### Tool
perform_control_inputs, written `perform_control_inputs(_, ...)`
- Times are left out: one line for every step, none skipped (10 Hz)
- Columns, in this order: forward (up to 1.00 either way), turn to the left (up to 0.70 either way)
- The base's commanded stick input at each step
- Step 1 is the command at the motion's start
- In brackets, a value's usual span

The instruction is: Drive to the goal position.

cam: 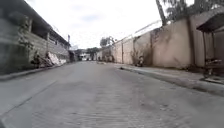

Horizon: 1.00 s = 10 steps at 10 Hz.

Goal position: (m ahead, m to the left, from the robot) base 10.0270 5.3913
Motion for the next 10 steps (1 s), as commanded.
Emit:
perform_control_inputs(1.0,-0.21)
perform_control_inputs(1.0,-0.21)
perform_control_inputs(1.0,-0.13)
perform_control_inputs(1.0,0.1)
perform_control_inputs(1.0,0.09)
perform_control_inputs(1.0,-0.21)
perform_control_inputs(1.0,-0.18)
perform_control_inputs(1.0,-0.03)
perform_control_inputs(1.0,0.12)
perform_control_inputs(1.0,-0.15)
